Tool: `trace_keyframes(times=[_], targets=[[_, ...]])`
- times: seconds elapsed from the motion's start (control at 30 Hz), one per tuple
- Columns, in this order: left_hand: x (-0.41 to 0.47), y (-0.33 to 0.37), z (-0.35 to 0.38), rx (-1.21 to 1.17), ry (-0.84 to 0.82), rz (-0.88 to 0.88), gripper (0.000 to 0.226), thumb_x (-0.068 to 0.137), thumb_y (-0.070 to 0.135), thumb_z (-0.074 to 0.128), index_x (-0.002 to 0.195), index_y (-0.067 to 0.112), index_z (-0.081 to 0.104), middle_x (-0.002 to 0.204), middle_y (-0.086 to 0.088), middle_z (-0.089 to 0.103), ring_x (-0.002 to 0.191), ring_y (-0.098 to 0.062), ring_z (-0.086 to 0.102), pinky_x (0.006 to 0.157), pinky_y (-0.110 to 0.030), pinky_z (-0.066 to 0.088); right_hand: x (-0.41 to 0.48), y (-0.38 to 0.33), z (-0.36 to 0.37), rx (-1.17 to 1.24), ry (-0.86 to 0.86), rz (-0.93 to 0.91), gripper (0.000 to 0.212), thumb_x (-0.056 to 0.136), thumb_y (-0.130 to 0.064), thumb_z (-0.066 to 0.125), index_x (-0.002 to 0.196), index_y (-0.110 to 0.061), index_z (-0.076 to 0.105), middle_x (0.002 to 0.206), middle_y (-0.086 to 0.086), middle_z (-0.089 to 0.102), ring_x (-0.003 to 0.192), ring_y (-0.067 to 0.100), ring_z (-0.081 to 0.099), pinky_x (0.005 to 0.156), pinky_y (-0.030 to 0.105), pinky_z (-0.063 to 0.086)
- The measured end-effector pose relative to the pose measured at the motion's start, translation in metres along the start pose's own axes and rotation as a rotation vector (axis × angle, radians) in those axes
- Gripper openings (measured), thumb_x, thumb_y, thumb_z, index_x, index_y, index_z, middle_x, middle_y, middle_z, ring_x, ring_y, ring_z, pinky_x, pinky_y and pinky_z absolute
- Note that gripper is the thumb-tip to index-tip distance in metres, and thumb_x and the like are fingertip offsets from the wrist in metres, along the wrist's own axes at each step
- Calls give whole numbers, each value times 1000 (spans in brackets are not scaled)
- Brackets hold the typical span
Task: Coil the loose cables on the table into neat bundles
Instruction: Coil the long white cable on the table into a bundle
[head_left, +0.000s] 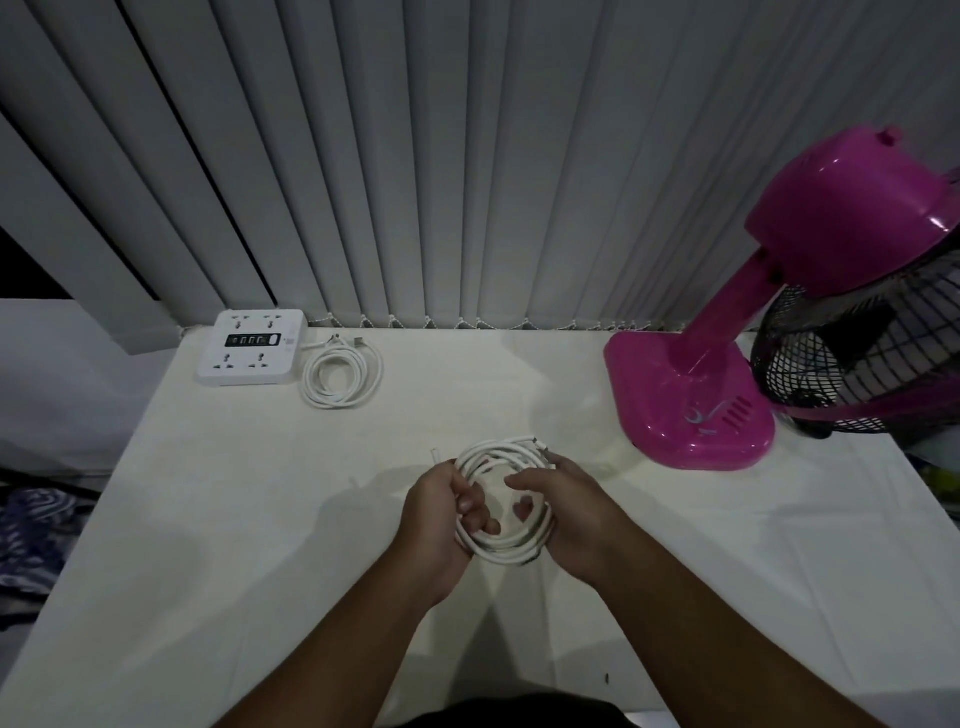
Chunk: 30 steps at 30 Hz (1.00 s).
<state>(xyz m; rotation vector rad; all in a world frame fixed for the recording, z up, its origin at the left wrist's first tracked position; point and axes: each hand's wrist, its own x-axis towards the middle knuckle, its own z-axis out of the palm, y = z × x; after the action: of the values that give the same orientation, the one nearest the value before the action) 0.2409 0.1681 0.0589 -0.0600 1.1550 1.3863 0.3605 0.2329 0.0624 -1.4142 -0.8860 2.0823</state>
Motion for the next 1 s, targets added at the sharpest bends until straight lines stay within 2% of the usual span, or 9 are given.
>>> trace_keyframes(times=[0.1, 0.3, 0.43, 0.53, 0.63, 0.73, 0.8, 0.9, 1.0], targets=[[1, -2, -2, 49, 14, -39, 15, 77, 3, 33, 74, 13, 44, 50, 0, 25, 39, -15, 21, 49, -29, 39, 0, -3, -1, -54, 31, -28, 24, 79, 14, 57, 91, -5, 65, 71, 10, 58, 57, 17, 52, 54, 28, 41], [5, 4, -6, 325, 18, -39, 21, 82, 3, 37, 89, 4, 57, 56, -7, 45, 46, -22, 48, 63, -36, 49, 1, -6, -2, -190, 109, -15, 20, 74, 12, 55, 79, -6, 63, 73, 13, 54, 56, 19, 50, 54, 32, 40], [14, 19, -10, 671, 78, 231, 49, 67, 23, 52, 116, 25, 59, 99, -2, 64, 86, -20, 62, 78, -36, 52, 0, -12, -6, -414, 111, -30, 21, 71, 12, 49, 79, -4, 60, 75, 16, 52, 55, 24, 47, 59, 36, 37], [24, 30, -9, 1021, -104, 396, 57, 70, 37, 53, 127, 35, 56, 123, 11, 57, 111, -3, 55, 91, -27, 45, -6, -13, -6, -573, 78, -42, 23, 66, 7, 48, 78, -10, 59, 75, 13, 52, 61, 23, 46, 60, 35, 36], [30, 33, -3, 1278, -311, 245, 43, 71, 48, 55, 110, 32, 63, 106, 10, 67, 94, -5, 63, 77, -27, 47, -9, -11, -8, -585, 38, -36, 25, 64, 7, 46, 79, -9, 58, 74, 13, 49, 62, 23, 44, 60, 37, 34], [34, 29, -2, 1429, -348, 235, 32, 66, 46, 53, 88, 24, 61, 84, 0, 65, 74, -16, 59, 66, -34, 43, -8, -9, -14, -560, 89, -44, 37, 70, 8, 43, 99, -10, 58, 77, 12, 55, 64, 20, 47, 58, 35, 38], [37, 24, -2, 1422, -378, 181, 28, 70, 38, 54, 88, 18, 61, 84, -4, 66, 73, -18, 59, 66, -34, 43, -8, -10, -19, -539, 128, -52, 44, 71, 6, 43, 108, -14, 55, 78, 10, 59, 63, 18, 49, 56, 31, 39], [38, 15, 2, 1118, -446, 27, 21, 74, 21, 56, 92, 15, 66, 77, -5, 72, 71, -21, 67, 68, -33, 47, -9, -11, -27, -481, 153, -44, 49, 66, 5, 43, 109, -17, 51, 78, 11, 58, 59, 16, 48, 47, 25, 37], [39, 6, 8, 928, -503, -20, 24, 81, 30, 60, 97, 14, 66, 72, -2, 65, 65, -22, 63, 67, -36, 45, -12, -10, -37, -433, 170, -39, 54, 57, -2, 45, 109, -17, 50, 76, 10, 57, 57, 15, 48, 44, 23, 38]])
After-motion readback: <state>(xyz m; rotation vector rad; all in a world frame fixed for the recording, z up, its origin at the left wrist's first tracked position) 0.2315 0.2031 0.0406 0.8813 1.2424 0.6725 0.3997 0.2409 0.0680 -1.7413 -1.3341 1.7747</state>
